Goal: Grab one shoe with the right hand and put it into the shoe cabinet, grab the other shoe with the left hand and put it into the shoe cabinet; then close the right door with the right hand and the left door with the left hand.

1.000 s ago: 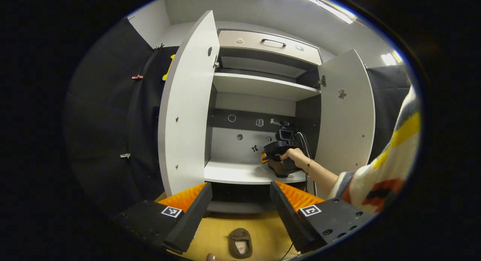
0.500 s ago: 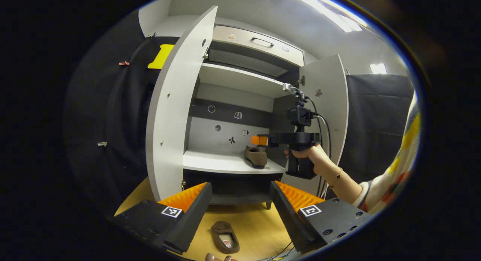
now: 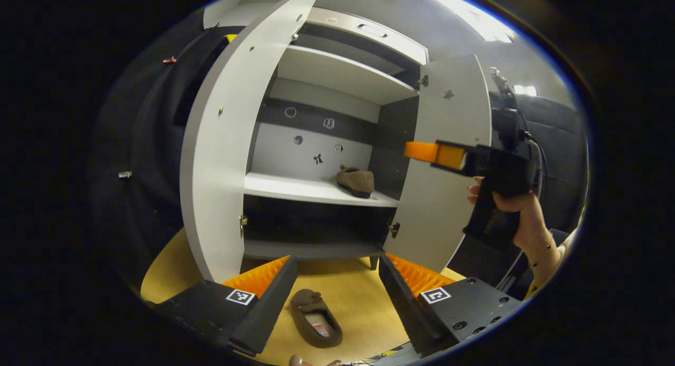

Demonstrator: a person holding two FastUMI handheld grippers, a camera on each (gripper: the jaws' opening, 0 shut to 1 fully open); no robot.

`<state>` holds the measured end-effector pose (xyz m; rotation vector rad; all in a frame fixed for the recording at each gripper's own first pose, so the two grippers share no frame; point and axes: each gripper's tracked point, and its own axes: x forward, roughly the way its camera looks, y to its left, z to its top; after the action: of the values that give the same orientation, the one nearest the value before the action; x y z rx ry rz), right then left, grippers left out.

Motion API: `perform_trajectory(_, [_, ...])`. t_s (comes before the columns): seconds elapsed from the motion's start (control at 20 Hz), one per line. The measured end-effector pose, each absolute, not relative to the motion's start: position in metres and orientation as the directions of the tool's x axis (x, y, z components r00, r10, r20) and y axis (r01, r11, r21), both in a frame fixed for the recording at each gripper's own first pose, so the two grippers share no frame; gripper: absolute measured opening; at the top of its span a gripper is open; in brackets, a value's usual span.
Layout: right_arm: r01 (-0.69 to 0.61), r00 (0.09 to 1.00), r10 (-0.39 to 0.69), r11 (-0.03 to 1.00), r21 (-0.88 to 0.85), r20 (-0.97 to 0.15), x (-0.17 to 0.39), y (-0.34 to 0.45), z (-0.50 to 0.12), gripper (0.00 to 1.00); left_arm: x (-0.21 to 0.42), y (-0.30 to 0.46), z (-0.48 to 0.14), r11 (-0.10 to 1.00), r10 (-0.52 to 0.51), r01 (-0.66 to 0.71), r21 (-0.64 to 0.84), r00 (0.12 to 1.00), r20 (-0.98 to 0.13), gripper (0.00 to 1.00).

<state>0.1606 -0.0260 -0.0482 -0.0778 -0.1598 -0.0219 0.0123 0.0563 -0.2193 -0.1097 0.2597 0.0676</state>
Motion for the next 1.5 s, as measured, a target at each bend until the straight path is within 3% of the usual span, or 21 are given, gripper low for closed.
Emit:
perform_trajectory(0.15, [0.068, 0.988, -0.051, 0.992, -0.109, 0.147, 0.158, -0.039, -0.071, 0.94, 0.016, 0.068, -0.276, 0.993, 0.088, -0.107, -0.041, 0.942, -0.323, 0.98])
perform_trajectory(0.5, [0.073, 0.995, -0.067, 0.994, -0.083, 0.067, 0.17, -0.058, -0.13, 0.98, 0.046, 0.086, -0.397, 0.986, 0.127, -0.162, -0.046, 0.894, -0.431, 0.94])
perform_trajectory(0.6, [0.077, 0.996, -0.073, 0.994, -0.075, 0.052, 0.176, -0.065, -0.141, 0.98, 0.056, 0.094, -0.426, 0.98, 0.139, -0.187, -0.061, 0.877, -0.459, 0.86])
perform_trajectory(0.65, [0.08, 0.996, -0.077, 0.994, -0.073, 0.049, 0.177, -0.069, -0.144, 0.98, 0.058, 0.096, -0.439, 0.979, 0.138, -0.192, -0.065, 0.866, -0.481, 0.76])
perform_trajectory(0.75, [0.087, 0.996, -0.083, 0.993, -0.083, 0.044, 0.183, -0.076, -0.149, 0.98, 0.061, 0.103, -0.466, 0.977, 0.155, -0.209, -0.046, 0.839, -0.522, 0.71])
perform_trajectory(1.15, [0.057, 0.998, -0.057, 0.995, -0.084, 0.007, 0.203, -0.076, -0.169, 0.98, 0.078, 0.121, -0.493, 0.967, 0.184, -0.249, -0.044, 0.812, -0.553, 0.66])
perform_trajectory(1.25, [0.041, 0.999, -0.041, 0.995, -0.092, -0.004, 0.21, -0.072, -0.173, 0.98, 0.085, 0.119, -0.498, 0.967, 0.151, -0.24, -0.086, 0.811, -0.564, 0.64])
perform_trajectory(1.5, [0.032, 0.999, -0.034, 0.996, -0.088, -0.03, 0.225, -0.073, -0.182, 0.98, 0.094, 0.129, -0.501, 0.964, 0.159, -0.252, -0.086, 0.805, -0.571, 0.42])
